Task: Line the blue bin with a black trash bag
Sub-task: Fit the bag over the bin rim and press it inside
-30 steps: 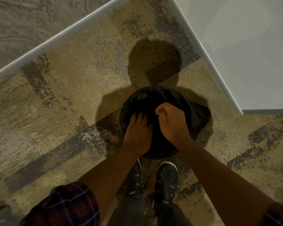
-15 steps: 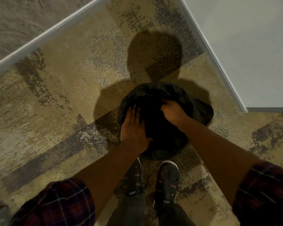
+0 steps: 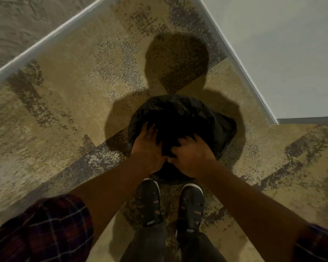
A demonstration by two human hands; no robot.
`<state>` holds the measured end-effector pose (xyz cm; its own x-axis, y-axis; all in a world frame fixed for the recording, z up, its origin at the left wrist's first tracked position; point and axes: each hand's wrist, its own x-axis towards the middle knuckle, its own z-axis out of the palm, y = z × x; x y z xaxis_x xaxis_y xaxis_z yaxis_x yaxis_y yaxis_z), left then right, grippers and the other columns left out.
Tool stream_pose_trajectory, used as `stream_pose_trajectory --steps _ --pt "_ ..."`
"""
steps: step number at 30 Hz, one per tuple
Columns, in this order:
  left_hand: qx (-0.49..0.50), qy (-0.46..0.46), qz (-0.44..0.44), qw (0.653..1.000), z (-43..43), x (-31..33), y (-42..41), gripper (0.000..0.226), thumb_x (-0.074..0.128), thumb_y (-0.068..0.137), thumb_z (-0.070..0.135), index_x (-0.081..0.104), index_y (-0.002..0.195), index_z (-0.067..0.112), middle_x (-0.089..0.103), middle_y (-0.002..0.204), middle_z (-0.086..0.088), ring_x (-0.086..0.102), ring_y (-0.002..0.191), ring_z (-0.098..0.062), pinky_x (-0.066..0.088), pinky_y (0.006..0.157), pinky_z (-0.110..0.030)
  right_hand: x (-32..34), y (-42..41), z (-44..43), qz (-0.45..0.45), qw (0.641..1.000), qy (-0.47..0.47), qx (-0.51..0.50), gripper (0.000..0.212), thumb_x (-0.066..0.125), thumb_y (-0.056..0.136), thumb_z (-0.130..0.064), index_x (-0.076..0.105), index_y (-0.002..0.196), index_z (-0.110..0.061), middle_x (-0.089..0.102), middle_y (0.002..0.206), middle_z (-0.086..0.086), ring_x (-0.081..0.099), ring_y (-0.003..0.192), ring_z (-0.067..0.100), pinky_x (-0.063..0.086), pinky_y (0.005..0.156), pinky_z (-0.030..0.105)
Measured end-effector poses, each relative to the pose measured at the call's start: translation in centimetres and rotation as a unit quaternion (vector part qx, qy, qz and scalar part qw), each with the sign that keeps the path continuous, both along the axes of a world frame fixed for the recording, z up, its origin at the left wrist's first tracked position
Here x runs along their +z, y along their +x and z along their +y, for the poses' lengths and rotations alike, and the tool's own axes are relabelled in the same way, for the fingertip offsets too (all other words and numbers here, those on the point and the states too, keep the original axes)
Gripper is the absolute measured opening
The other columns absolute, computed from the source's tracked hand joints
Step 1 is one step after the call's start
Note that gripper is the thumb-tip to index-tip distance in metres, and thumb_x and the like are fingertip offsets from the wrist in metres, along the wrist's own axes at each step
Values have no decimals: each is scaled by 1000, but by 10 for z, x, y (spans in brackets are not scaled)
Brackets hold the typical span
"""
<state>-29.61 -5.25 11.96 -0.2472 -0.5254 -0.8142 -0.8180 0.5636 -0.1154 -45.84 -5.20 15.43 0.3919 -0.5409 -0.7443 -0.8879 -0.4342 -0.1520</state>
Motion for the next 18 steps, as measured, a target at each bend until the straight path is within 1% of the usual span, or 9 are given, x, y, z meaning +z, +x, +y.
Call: stream_pose_trajectory --steps 1,3,4,6,8,10,12,15,18 --pt "11 -12 46 999 3 3 -1 84 15 101 70 12 170 22 13 177 -17 2 164 -40 -9 129 -62 9 -2 2 -63 996 -56 -39 41 40 103 -51 63 128 -29 62 132 6 57 124 31 40 109 48" --pt "25 -49 151 987 5 13 -4 68 27 105 58 49 155 18 48 160 -18 32 155 -41 19 127 -59 27 -11 9 -176 954 -180 -165 27 46 101 -34 67 112 -21 67 110 4 63 99 25 49 86 41" --pt "21 -83 205 975 3 18 -9 56 34 105 52 63 138 16 63 143 -17 47 142 -40 34 118 -55 37 -20 12 -216 911 -244 -252 24 49 100 -28 67 111 -17 67 110 4 62 98 23 50 85 38" --pt "39 -172 289 941 -3 23 -12 36 46 103 39 65 122 15 68 124 -14 56 123 -37 44 102 -51 45 -35 19 -254 808 -319 -425 29 53 98 -22 63 124 -15 63 123 5 57 111 20 47 94 32" --pt "103 -248 313 911 -13 29 -13 44 49 101 34 55 139 13 57 140 -16 48 133 -39 40 106 -52 45 -46 22 -236 752 -293 -542 43 51 101 -24 51 143 -16 56 140 5 52 127 18 41 104 28" --pt "166 -293 291 896 -26 35 -11 57 47 102 34 41 154 11 44 155 -17 40 144 -42 36 112 -54 36 -52 22 -223 729 -207 -614 53 48 106 -32 39 156 -17 48 155 4 47 140 18 39 112 33" --pt "241 -283 264 890 -38 36 -7 60 47 105 31 36 159 7 44 157 -21 44 141 -45 40 110 -56 25 -55 17 -256 692 -110 -666 53 46 108 -41 42 156 -20 53 153 -1 51 139 18 44 110 37" --pt "359 -189 262 876 -54 33 1 58 45 110 27 33 163 7 44 161 -21 44 144 -44 42 112 -56 12 -58 11 -340 598 20 -726 34 45 106 -50 73 116 -32 75 108 -9 72 106 11 54 88 31" --pt "435 -130 294 841 -63 32 8 55 39 113 26 30 166 13 39 167 -18 38 152 -40 37 118 -53 5 -56 10 -361 587 39 -724 47 44 105 -56 67 76 -27 67 74 -1 66 68 10 51 67 29"
